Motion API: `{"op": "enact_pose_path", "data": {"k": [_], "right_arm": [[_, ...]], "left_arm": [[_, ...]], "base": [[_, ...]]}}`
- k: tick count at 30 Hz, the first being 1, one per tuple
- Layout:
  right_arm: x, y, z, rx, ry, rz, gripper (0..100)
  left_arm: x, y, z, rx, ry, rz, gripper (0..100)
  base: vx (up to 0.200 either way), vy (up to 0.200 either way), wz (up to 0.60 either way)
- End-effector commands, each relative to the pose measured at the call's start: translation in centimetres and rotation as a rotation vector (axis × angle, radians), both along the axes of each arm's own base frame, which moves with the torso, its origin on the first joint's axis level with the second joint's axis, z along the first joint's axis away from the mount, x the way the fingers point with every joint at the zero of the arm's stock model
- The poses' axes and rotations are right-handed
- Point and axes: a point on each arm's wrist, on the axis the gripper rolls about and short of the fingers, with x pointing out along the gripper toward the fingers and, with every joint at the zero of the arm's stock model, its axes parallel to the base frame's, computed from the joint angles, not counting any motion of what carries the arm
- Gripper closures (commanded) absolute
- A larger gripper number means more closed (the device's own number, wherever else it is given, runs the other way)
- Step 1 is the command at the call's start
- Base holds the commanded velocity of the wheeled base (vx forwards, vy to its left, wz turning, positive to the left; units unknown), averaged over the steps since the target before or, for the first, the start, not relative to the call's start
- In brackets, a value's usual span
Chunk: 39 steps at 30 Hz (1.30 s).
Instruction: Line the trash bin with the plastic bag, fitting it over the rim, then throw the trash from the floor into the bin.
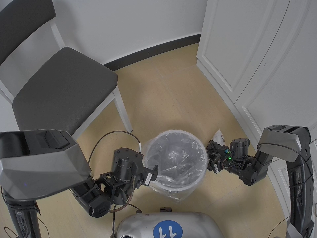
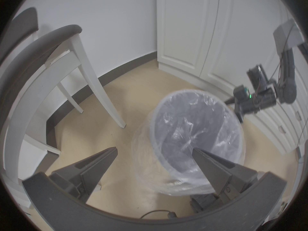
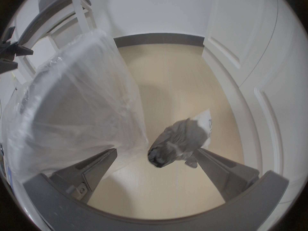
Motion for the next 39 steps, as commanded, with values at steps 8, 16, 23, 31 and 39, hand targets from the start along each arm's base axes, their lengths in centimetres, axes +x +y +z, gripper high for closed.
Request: {"op": "enact_pose_path", "data": {"k": [8, 16, 23, 31, 39], "right_arm": [[-2.0, -0.3, 1.8, -0.079, -0.064, 0.054, 0], [-2.5, -0.4, 1.7, -0.081, -0.047, 0.064, 0], [-2.5, -0.5, 1.9, -0.080, -0.053, 0.063, 0], [-2.7, -0.6, 2.3, -0.078, -0.059, 0.062, 0], [-2.8, -0.9, 2.7, -0.072, -0.067, 0.059, 0]], "left_arm": [[-2.1, -6.9, 0.7, 0.144, 0.026, -0.042, 0], [-0.5, -8.6, -2.1, 0.237, 0.045, 0.031, 0], [-0.4, -8.4, -3.1, 0.264, 0.066, 0.035, 0], [-1.1, -7.9, -3.2, 0.271, 0.082, 0.034, 0], [-3.7, -8.0, -3.2, 0.255, 0.109, 0.007, 0]], "base": [[0.000, 0.000, 0.00], [0.000, 0.000, 0.00], [0.000, 0.000, 0.00], [0.000, 0.000, 0.00], [0.000, 0.000, 0.00]]}}
